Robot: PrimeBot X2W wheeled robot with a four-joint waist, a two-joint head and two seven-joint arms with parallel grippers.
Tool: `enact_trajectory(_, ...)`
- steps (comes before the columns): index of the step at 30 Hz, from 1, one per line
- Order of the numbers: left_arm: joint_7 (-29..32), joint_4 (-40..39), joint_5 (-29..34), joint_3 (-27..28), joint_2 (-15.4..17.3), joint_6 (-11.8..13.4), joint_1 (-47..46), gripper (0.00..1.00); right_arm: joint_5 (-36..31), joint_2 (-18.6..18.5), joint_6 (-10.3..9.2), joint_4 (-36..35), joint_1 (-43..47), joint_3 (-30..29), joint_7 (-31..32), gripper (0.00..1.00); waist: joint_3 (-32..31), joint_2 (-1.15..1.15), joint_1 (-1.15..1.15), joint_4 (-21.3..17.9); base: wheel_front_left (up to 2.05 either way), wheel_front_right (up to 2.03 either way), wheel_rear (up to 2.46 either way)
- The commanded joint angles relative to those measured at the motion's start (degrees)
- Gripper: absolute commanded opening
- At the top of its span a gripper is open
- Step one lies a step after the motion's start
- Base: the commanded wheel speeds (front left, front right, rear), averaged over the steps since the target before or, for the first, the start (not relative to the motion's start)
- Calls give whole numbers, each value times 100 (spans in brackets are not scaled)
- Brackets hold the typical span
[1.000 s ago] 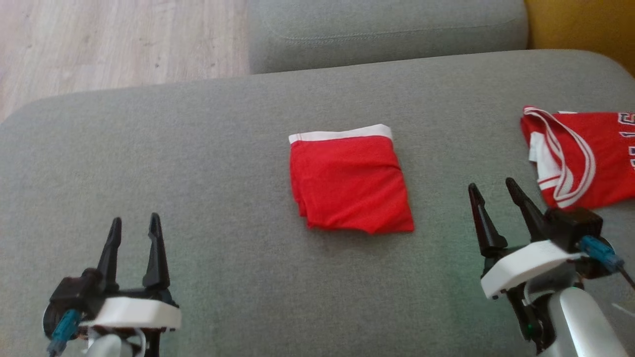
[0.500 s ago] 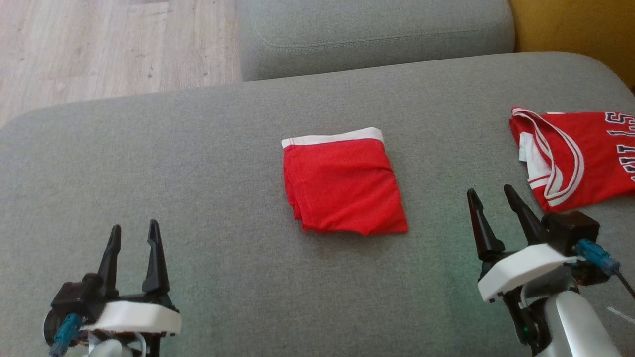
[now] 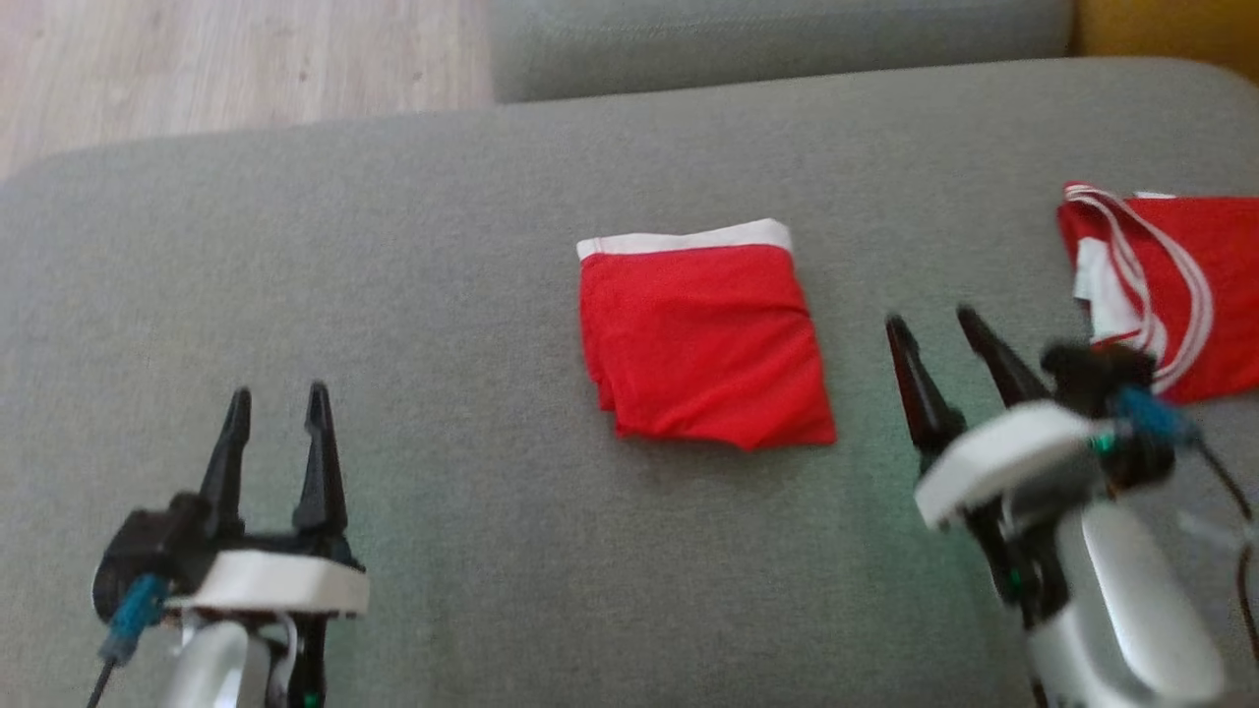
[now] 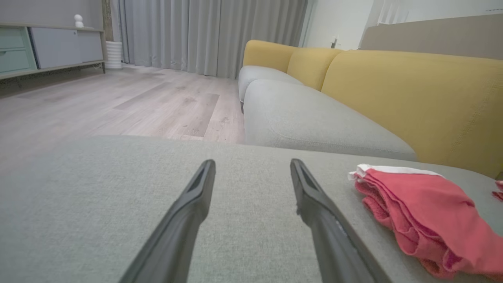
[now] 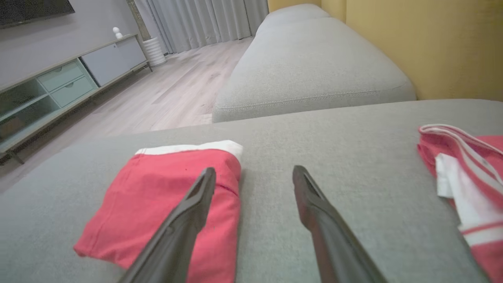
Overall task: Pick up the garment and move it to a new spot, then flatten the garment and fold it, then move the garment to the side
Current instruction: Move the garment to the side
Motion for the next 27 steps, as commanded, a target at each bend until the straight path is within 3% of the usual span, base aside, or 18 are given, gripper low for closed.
enact_trajectory(1,-26,-186,-7,158,137,3,-314,100,33,47,39,-163,-478,173,153,100,151,0,-1,137,0,0,0)
enact_trajectory(7,-44,-168,20,29,112,-55,-534,100,-68,124,39,449,-1273,324,1085,100,436,0,-1,400,0,0,0)
enact_trajectory(13,-59,-192,73,-148,37,-104,-672,100,-137,167,39,1476,-1751,182,1418,100,629,0,-1,654,0,0,0)
enact_trajectory(17,-67,-146,75,-179,24,-125,-734,100,213,170,39,2086,-1854,525,1641,100,656,0,-1,726,0,0,0)
enact_trajectory(18,-69,-135,75,-171,27,-126,-739,100,249,170,39,2189,-1882,623,1719,56,657,0,-1,719,0,0,0)
enact_trajectory(19,-70,-128,74,-157,31,-124,-740,100,247,170,39,2247,-1924,700,1742,0,659,0,-1,700,0,0,0)
enact_trajectory(23,-75,-151,64,-88,53,-108,-698,100,216,136,39,2246,-2120,1065,1926,0,664,0,-1,499,0,0,0)
enact_trajectory(27,-77,-236,55,6,93,-79,-664,100,293,-347,39,1751,-2443,1688,2214,0,672,0,-1,120,0,0,0)
